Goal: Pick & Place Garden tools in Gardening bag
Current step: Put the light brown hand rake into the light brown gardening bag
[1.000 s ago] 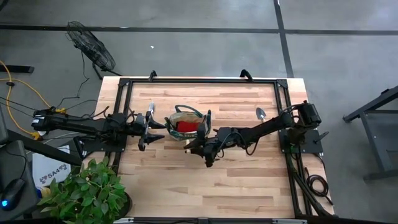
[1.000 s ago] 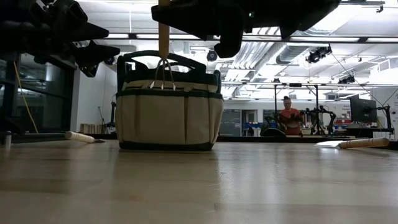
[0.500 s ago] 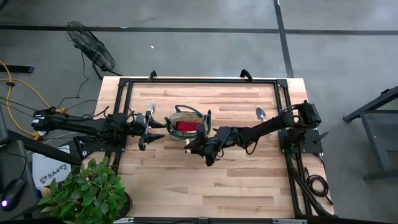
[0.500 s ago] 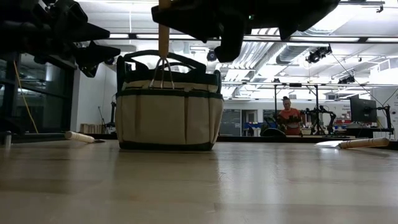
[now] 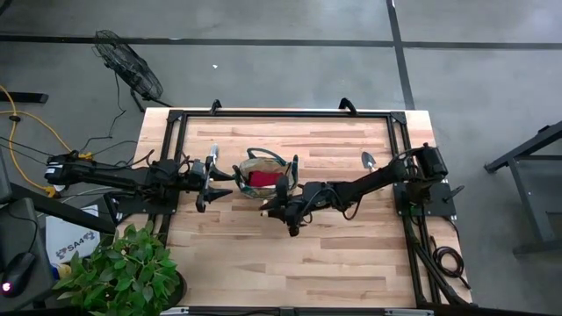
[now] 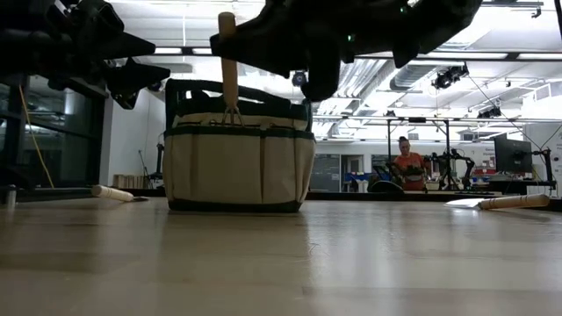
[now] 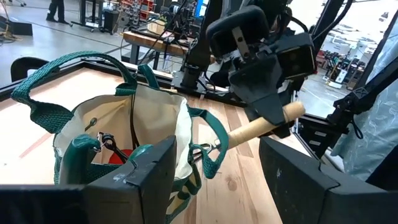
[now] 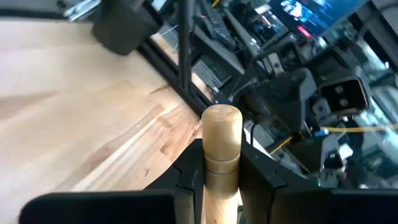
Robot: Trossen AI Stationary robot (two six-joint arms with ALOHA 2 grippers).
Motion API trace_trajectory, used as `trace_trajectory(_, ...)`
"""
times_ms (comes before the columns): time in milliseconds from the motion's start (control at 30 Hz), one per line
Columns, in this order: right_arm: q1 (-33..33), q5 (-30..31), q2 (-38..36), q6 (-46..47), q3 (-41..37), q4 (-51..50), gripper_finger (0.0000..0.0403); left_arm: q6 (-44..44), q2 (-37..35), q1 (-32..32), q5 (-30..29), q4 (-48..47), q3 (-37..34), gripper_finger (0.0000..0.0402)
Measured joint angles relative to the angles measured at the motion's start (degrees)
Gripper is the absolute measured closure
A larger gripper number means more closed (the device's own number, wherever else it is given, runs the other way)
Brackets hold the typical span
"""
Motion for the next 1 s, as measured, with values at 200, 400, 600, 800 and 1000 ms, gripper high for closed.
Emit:
trace_trajectory(200, -0.65, 0.91, 0.0, 9.62, 0.0, 1.24, 0.0342, -0.14, 0.0, 0.02, 0.02, 0.0, 0.02, 0.0176)
trace_trajectory(400, -2.38, 0.88, 0.0, 18.38, 0.0, -0.4, 0.0342, -0.67, 0.0, 0.02, 0.01, -0.02, 0.02, 0.0176)
trace_trajectory(600, -4.21, 0.56, 0.0, 21.54, 0.0, -0.88, 0.0342, -0.68, 0.0, 0.02, 0.02, -0.02, 0.02, 0.0176)
trace_trajectory(800, -6.52, -3.35, 0.0, 27.81, 0.0, -0.9, 0.0342, -0.68, 0.0, 0.01, 0.02, -0.19, 0.02, 0.0176)
trace_trajectory(1000, -7.47, -3.3, 0.0, 31.27, 0.02, -1.63, 0.0342, -0.69, -0.02, 0.01, 0.02, -0.95, 0.02, 0.0176)
